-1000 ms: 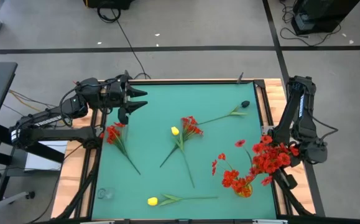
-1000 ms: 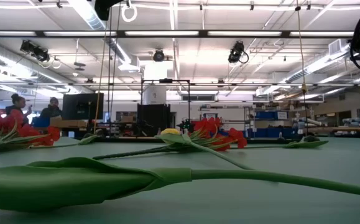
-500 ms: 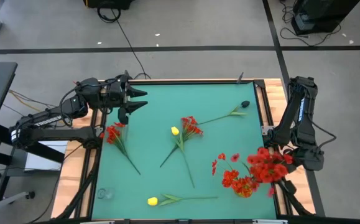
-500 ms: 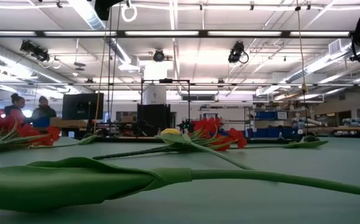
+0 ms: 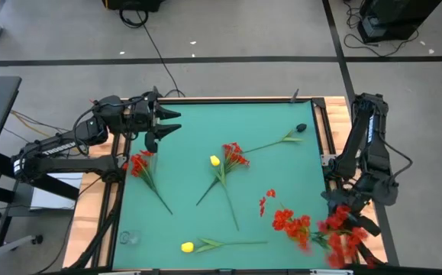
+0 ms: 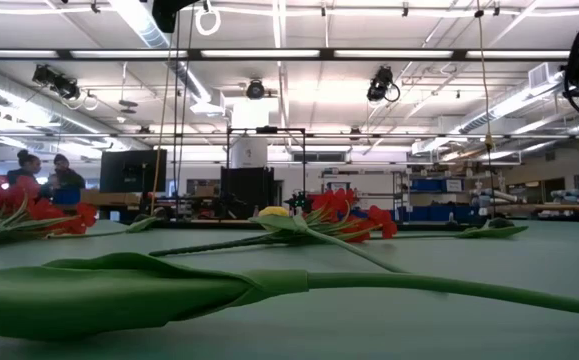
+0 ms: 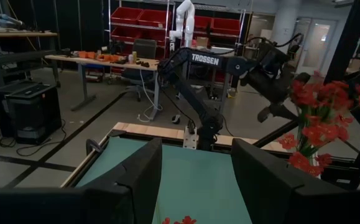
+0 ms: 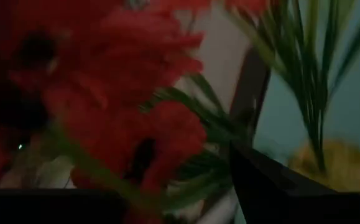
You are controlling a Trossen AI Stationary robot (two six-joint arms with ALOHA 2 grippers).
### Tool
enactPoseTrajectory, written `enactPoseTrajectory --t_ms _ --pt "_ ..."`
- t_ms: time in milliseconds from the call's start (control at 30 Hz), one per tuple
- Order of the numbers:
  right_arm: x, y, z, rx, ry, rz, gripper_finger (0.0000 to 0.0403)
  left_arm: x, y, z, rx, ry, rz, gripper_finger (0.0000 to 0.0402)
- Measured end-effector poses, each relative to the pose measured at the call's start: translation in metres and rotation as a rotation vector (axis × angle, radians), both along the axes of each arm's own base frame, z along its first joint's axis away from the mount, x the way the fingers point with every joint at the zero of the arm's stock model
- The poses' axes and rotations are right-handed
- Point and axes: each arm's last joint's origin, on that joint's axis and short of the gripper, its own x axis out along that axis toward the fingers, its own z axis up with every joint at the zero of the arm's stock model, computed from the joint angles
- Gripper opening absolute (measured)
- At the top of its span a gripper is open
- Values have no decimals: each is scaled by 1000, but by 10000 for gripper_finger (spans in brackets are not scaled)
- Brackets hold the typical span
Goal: Sort flowers into vase by color
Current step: Put the top red flowers into the yellow flower vase, then put the top yellow flower into the yellow flower vase
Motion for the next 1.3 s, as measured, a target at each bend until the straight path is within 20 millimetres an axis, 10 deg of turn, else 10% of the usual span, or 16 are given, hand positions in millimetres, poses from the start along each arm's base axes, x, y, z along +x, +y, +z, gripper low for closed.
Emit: enactPoseTrajectory --t_ms 733,1300 --pt "1 -41 90 42 -30 -38 216 0 0 0 0 0 0 199" --pt "14 -89 133 -44 -379 -737 215 0 0 0 0 0 0 199"
